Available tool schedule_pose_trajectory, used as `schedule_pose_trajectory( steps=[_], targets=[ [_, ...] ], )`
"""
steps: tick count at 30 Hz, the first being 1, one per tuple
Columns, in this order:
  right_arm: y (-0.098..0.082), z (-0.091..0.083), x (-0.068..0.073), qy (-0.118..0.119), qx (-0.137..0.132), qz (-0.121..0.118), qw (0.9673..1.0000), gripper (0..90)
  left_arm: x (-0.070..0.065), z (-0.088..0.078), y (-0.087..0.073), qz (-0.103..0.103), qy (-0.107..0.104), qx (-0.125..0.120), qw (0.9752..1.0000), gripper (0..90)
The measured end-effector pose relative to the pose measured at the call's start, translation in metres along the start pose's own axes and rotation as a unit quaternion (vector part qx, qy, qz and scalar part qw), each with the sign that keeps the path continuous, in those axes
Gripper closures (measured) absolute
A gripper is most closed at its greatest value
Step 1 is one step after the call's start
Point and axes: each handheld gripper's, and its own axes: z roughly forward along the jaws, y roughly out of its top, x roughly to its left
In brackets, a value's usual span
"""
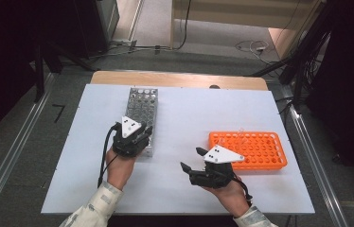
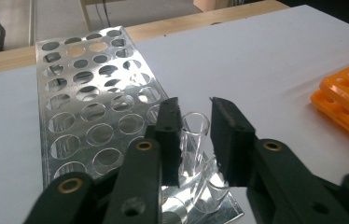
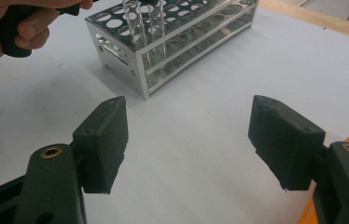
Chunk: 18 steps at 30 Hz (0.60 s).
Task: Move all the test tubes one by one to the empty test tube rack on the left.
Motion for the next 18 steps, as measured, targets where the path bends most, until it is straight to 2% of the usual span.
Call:
schedule_pose_trajectory(
  steps=[5,9,14,18],
  targets=[
    [0.000,-0.001,0.000,0.000,-0.003,0.002,1.0000,27.1,0.000,-0.001,0.001,-0.003,-0.002,-0.005,1.0000,69.8],
    [-0.001,-0.006,-0.001,-0.002,-0.005,0.002,1.0000,27.1,0.000,-0.005,0.002,-0.011,-0.011,-0.011,0.9998,63.5],
    [-0.006,-0.019,-0.009,-0.016,-0.012,0.010,0.9997,27.2,0.001,-0.014,0.004,-0.037,-0.024,-0.024,0.9987,43.8],
    [-0.012,-0.035,-0.022,-0.035,-0.022,0.024,0.9988,27.5,0.000,-0.021,0.005,-0.048,-0.016,-0.034,0.9981,26.2]
  ],
)
